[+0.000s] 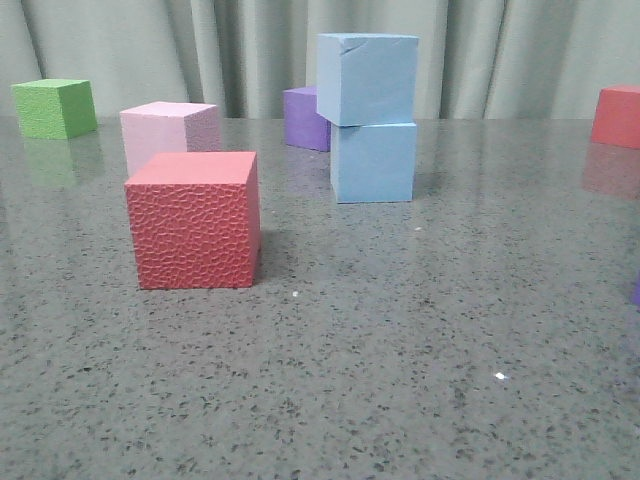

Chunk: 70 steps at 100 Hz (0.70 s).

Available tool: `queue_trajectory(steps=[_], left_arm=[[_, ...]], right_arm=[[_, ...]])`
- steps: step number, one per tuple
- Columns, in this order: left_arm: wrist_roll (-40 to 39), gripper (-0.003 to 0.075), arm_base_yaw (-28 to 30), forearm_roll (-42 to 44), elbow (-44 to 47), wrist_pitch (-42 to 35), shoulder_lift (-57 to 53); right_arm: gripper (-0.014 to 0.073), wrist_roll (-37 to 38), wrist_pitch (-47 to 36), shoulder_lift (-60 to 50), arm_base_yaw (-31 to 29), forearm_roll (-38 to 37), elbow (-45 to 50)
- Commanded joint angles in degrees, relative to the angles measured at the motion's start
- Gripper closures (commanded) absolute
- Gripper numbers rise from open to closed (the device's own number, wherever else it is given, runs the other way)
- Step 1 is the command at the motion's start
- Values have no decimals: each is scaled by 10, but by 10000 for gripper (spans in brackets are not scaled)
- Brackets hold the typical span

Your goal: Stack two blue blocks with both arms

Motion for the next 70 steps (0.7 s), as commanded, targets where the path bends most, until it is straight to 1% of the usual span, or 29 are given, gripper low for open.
queue_trajectory(steps=[1, 33, 44, 70], left_arm=[[-6, 739, -5, 0, 24, -41, -19], [-6, 739, -5, 0, 24, -41, -19], [-6, 739, -5, 0, 24, -41, -19], [-6, 739, -5, 0, 24, -41, -19]], right_arm=[[661, -5, -35, 2, -5, -8, -14], [661, -5, -36, 2, -5, -9, -13], [661, -5, -44, 2, -5, -31, -13], [661, -5, -47, -1, -5, -30, -12]])
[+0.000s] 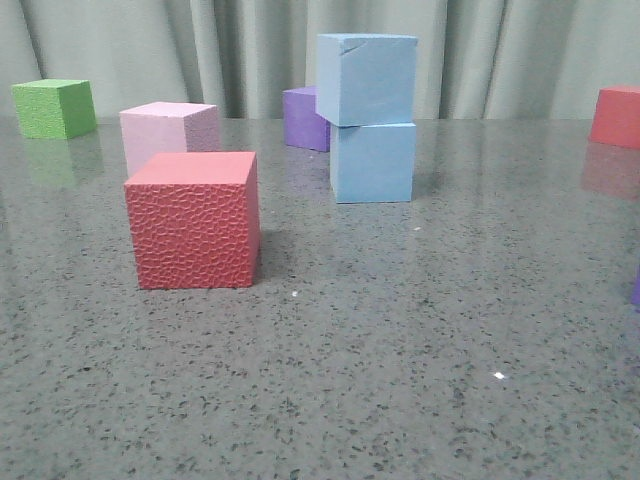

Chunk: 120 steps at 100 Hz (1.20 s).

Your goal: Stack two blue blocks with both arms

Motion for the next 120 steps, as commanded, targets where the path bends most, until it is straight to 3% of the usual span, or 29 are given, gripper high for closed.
queue_trajectory(steps=[1, 16, 43, 62, 120], left_arm=[[-6, 739, -5, 0, 24, -41, -19], [-6, 739, -5, 0, 24, -41, -19], [-6, 739, -5, 0, 24, -41, -18], [-6, 739, -5, 0, 24, -41, -18], [-6, 739, -5, 0, 24, -41, -18]], right_arm=[[661, -5, -41, -1, -5, -13, -13], [661, -5, -95, -25, -5, -13, -4], [661, -5, -337, -99, -5, 6, 117], [661, -5, -449, -154, -5, 30, 201], [661, -5, -487, -314, -5, 52, 351]])
